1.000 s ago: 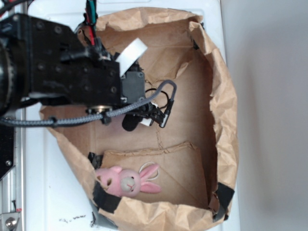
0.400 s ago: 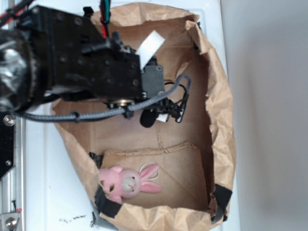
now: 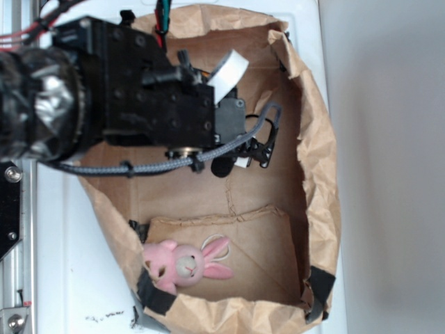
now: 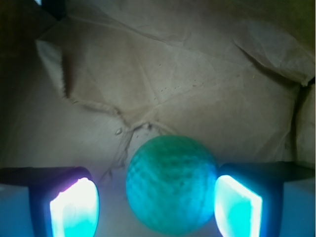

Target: Grab the green ball.

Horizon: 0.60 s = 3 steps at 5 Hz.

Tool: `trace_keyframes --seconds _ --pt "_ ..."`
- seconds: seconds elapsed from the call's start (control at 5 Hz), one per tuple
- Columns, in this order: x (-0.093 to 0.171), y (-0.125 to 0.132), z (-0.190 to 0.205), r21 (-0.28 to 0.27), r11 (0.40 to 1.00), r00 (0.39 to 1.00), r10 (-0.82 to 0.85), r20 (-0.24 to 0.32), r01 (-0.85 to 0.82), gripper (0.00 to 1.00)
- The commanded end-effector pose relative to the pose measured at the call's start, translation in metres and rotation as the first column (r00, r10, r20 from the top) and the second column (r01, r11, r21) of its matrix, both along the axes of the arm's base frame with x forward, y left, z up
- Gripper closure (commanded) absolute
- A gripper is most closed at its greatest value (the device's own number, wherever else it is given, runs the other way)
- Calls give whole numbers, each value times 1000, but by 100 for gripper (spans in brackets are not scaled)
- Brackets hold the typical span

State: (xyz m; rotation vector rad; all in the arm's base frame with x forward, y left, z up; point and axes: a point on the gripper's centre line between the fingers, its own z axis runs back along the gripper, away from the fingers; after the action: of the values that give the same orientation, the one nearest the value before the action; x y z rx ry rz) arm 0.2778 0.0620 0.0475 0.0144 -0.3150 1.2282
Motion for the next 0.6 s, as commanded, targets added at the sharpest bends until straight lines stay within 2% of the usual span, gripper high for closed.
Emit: trace_keyframes --seconds 0.0,0.4 --pt "-10 14 7 69 997 998 -35 48 32 0" --pt "-14 13 6 70 997 998 -42 51 38 0"
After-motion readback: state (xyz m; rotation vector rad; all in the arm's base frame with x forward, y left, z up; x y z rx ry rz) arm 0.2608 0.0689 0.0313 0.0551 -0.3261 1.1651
